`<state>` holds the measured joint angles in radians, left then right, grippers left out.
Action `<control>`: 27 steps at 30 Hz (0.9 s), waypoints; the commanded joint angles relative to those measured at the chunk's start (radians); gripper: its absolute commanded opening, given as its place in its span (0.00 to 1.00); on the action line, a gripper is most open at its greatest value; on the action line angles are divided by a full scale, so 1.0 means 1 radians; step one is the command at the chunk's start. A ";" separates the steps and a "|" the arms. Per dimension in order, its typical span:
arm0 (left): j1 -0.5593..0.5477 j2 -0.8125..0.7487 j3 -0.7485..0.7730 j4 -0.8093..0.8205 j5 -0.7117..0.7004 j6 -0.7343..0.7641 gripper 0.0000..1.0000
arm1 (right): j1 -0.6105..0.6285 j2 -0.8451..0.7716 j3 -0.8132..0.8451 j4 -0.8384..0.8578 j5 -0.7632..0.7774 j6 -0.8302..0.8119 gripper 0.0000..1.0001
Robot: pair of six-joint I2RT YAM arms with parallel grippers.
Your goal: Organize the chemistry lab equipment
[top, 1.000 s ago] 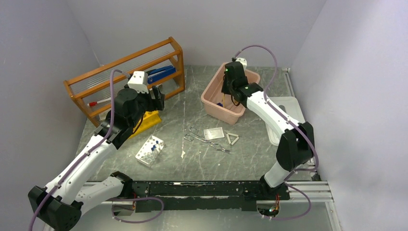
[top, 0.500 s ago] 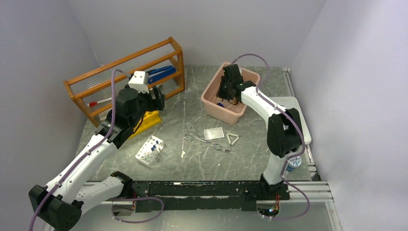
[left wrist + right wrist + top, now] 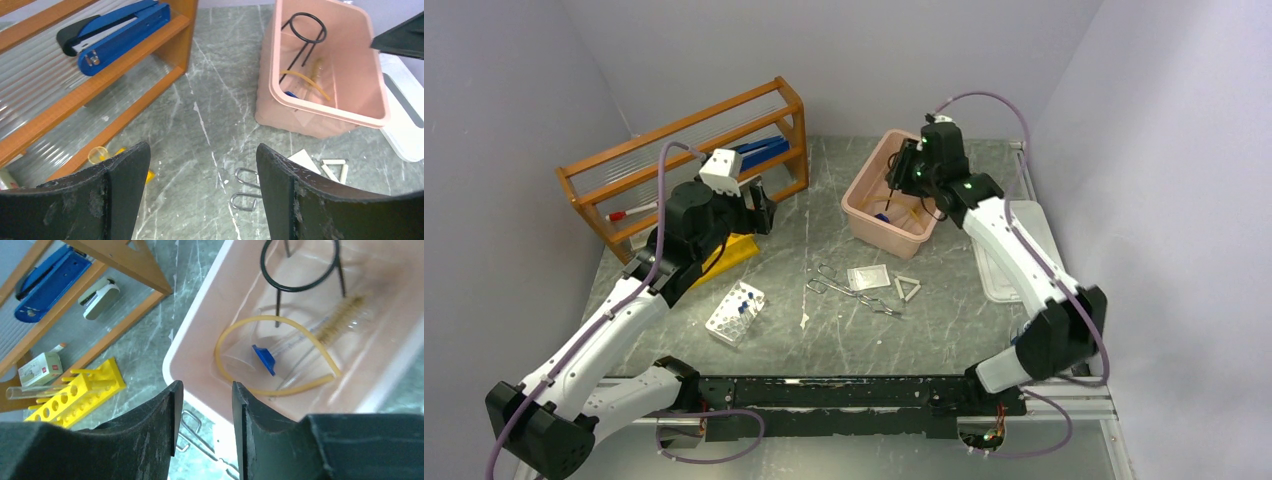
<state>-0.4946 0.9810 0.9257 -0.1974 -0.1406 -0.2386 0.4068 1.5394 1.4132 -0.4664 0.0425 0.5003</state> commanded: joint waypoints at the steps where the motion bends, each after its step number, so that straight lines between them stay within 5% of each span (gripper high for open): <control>1: 0.005 0.000 -0.004 0.061 0.115 0.021 0.81 | -0.004 -0.159 -0.098 -0.109 0.098 -0.026 0.44; 14: 0.005 0.022 -0.010 0.093 0.216 0.011 0.81 | -0.002 -0.508 -0.519 -0.287 0.310 0.195 0.45; 27: 0.006 0.040 -0.022 0.108 0.213 0.018 0.81 | -0.004 -0.418 -0.893 0.210 0.116 0.324 0.46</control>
<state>-0.4946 1.0088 0.9150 -0.1360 0.0425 -0.2314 0.4068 1.1011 0.5625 -0.4641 0.1993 0.7776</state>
